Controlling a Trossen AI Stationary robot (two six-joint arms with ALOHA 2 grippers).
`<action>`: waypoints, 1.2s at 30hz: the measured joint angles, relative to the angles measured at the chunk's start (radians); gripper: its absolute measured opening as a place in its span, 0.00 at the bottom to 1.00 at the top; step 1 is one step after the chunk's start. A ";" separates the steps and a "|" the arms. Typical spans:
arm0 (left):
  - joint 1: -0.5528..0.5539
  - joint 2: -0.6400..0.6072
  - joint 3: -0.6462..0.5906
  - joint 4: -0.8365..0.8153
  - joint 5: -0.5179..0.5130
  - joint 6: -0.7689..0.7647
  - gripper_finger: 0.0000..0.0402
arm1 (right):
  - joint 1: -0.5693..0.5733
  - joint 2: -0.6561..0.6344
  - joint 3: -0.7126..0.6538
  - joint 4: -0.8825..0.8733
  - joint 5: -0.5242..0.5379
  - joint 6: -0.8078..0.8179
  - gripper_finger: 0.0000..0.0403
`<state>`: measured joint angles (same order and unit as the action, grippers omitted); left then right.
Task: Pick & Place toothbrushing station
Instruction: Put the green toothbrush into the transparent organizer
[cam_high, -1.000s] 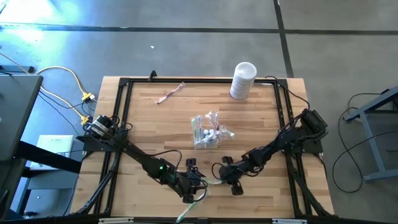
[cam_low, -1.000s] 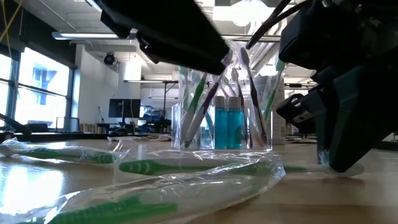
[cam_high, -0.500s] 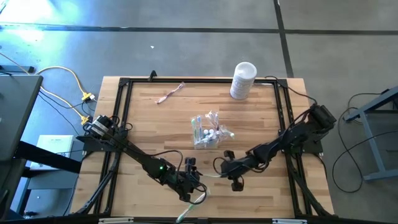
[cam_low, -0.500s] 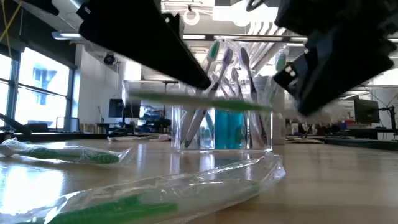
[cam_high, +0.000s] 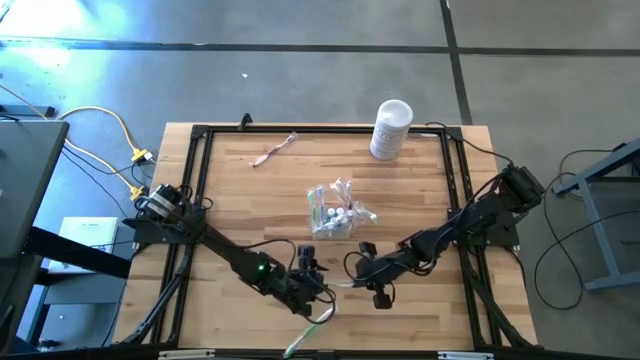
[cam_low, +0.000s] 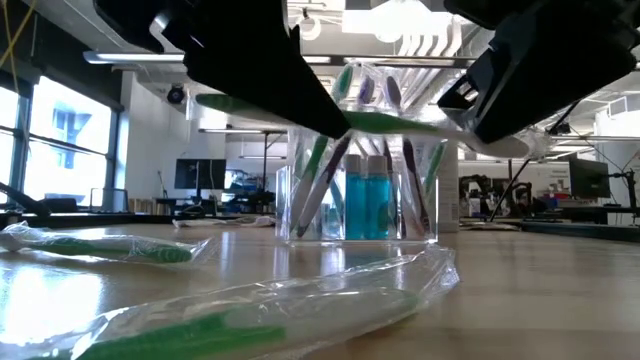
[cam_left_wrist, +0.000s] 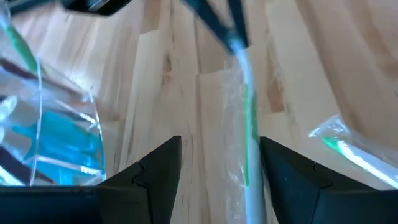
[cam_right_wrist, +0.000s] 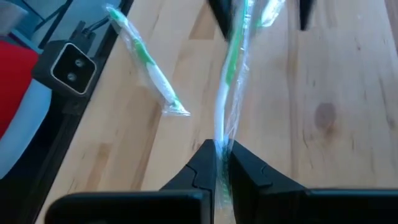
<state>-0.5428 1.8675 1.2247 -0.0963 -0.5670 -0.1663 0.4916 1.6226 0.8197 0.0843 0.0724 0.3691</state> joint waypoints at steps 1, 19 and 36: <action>0.005 0.000 0.000 -0.007 0.002 -0.011 0.50 | 0.000 0.000 0.000 0.001 0.002 0.000 0.04; 0.020 0.000 0.000 -0.042 0.078 -0.104 0.31 | -0.001 -0.001 0.000 0.002 0.008 -0.007 0.04; 0.020 0.000 0.000 -0.072 0.193 -0.132 0.04 | 0.007 -0.004 0.000 0.115 -0.008 -0.065 0.39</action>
<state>-0.5232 1.8675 1.2247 -0.1686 -0.3744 -0.2984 0.4990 1.6182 0.8200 0.1996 0.0644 0.3037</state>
